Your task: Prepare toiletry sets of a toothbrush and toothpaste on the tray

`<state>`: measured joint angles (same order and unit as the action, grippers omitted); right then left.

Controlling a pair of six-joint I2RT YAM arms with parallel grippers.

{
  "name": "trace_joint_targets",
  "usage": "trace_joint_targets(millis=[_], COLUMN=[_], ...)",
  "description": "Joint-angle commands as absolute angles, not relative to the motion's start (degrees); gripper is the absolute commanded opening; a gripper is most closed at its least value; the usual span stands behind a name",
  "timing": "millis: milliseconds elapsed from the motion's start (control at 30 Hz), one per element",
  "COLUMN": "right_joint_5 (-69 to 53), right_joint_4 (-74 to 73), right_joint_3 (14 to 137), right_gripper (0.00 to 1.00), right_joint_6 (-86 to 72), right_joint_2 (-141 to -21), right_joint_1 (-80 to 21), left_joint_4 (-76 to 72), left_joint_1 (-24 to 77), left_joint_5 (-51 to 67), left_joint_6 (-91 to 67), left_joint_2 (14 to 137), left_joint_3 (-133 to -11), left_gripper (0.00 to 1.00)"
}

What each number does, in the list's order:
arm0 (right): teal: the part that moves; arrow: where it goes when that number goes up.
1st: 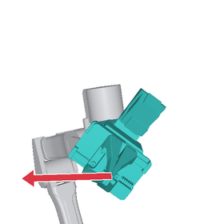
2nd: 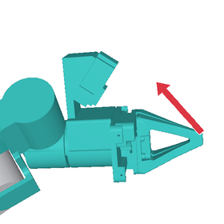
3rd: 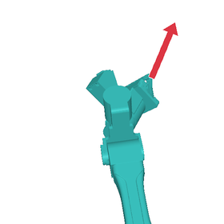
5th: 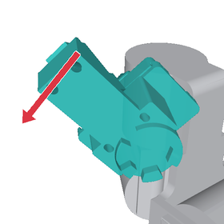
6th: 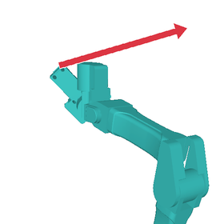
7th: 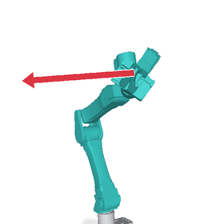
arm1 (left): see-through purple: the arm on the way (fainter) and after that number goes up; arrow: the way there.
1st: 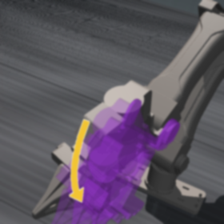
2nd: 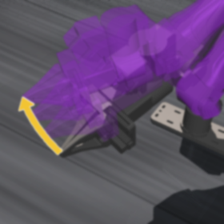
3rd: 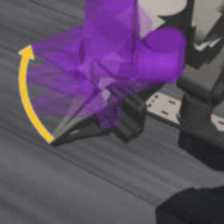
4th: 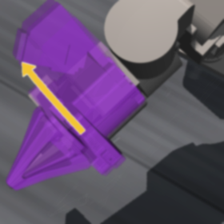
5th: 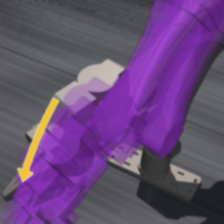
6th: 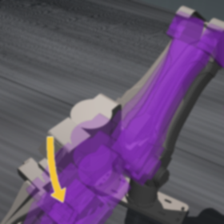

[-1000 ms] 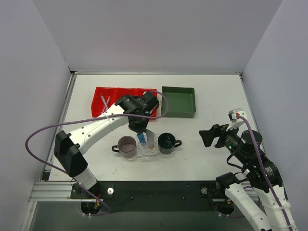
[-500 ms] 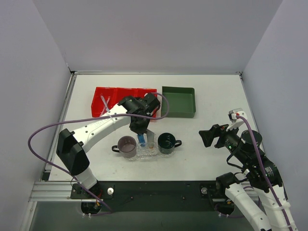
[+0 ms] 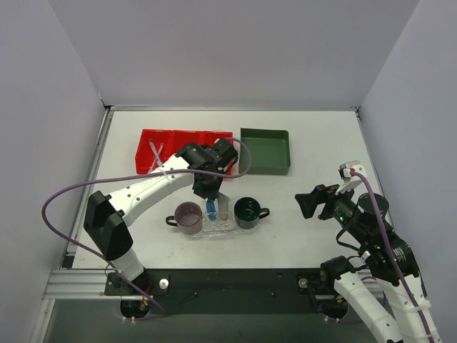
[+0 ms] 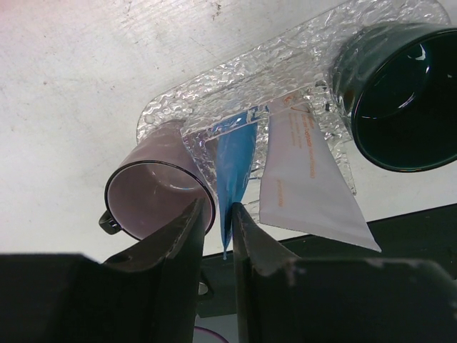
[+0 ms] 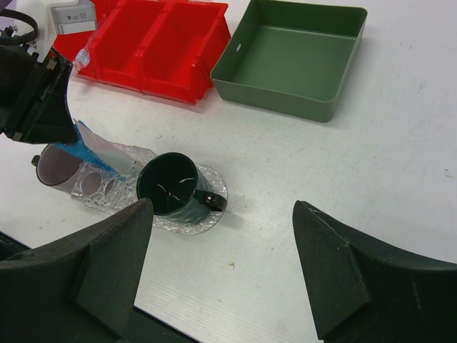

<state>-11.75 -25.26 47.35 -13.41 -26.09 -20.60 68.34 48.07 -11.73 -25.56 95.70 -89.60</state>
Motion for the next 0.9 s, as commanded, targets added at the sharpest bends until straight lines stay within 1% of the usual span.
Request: trace_joint_targets(millis=[0,133,167,267,300,500,600,633,700,767,867], right_joint_5=[-11.43,-11.43,-11.43,-11.34,-11.34,-10.9,-10.72,-10.55,-10.37,-10.2,-9.93], right_joint_4=[-24.52,-24.52,-24.52,-24.52,-24.52,-24.52,-24.52,-24.52,-24.52,-24.61,-24.61], right_joint_3=[46.93,46.93,47.02,47.02,47.02,46.93,46.93,47.02,46.93,47.02,46.93], right_gripper=[0.74,0.74,0.74,0.74,0.74,0.74,0.74,0.74,0.74,0.74,0.74], right_joint_6=[-13.71,-13.62,-13.62,-13.71,-13.71,-13.62,-13.62,-13.62,-13.54,-13.62,-13.45], right_joint_2=[-26.63,-26.63,-26.63,-26.63,-26.63,-26.63,-26.54,-26.54,-26.54,-26.37,-26.37], right_joint_1=[-20.3,-20.39,-20.22,-20.39,-20.3,-20.22,-20.3,-20.3,-20.3,-20.3,-20.3], left_joint_4=[66.62,66.53,66.19,66.18,66.27,68.11,67.41,67.24,66.71,66.62,66.36], left_joint_1=[48.25,48.34,48.25,48.25,48.25,48.25,48.25,48.25,48.08,47.9,47.11], left_joint_5=[-12.04,-11.87,-11.69,-11.25,-11.25,-11.86,-12.3,-12.48,-13.36,-13.97,-14.67], left_joint_6=[-25.05,-24.7,-24.52,-24.08,-24.0,-22.24,-20.31,-19.52,-18.81,-17.67,-16.09], left_joint_2=[95.45,94.84,94.49,93.96,93.78,91.76,89.22,88.34,86.05,84.21,82.27], left_joint_3=[-90.26,-90.88,-90.88,-91.4,-91.75,-93.16,-92.55,-91.59,-90.44,-89.12,-87.72], left_gripper=[0.33,0.38,0.41,0.45,0.48,0.55,0.61,0.65,0.68,0.71,0.72])
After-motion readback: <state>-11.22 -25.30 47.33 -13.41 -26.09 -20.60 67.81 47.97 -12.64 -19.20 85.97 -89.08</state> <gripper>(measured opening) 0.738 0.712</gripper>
